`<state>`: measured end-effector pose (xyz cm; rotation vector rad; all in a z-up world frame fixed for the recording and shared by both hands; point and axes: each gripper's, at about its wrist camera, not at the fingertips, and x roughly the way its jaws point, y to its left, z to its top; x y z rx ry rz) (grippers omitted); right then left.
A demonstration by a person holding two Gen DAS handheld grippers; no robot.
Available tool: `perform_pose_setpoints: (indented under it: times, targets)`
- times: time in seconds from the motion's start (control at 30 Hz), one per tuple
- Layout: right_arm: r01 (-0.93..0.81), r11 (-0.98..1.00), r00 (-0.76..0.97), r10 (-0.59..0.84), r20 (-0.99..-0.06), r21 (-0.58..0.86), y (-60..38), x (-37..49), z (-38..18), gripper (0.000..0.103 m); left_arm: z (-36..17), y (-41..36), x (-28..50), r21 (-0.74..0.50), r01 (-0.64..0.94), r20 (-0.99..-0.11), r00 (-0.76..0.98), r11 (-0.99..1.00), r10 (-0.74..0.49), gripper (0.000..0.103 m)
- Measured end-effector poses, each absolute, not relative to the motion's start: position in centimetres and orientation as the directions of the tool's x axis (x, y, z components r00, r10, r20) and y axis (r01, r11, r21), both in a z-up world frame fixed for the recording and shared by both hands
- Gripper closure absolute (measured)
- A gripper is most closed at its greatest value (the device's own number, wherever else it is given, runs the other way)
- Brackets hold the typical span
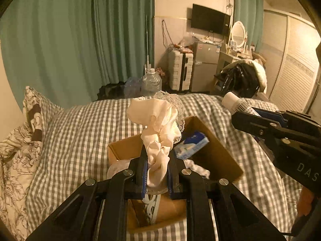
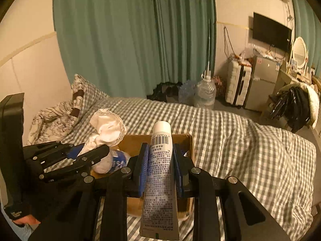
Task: Organize objects
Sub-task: 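Carry the scrunchie and toothpaste tube into the box and open both tools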
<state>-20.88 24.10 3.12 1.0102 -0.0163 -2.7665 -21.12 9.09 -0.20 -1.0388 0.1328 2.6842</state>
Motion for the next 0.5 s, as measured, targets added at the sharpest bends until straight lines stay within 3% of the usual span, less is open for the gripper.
perform_pose_setpoints:
  times: [0.5]
  targets:
    - [0.15, -0.982, -0.618, -0.185, -0.764, 0.117, 24.8, -27.6, -4.7, 0.08, -6.0, 10.2, -24.5, -0.02, -0.309, -0.729, -0.646, -0.951, 0.225, 0.088]
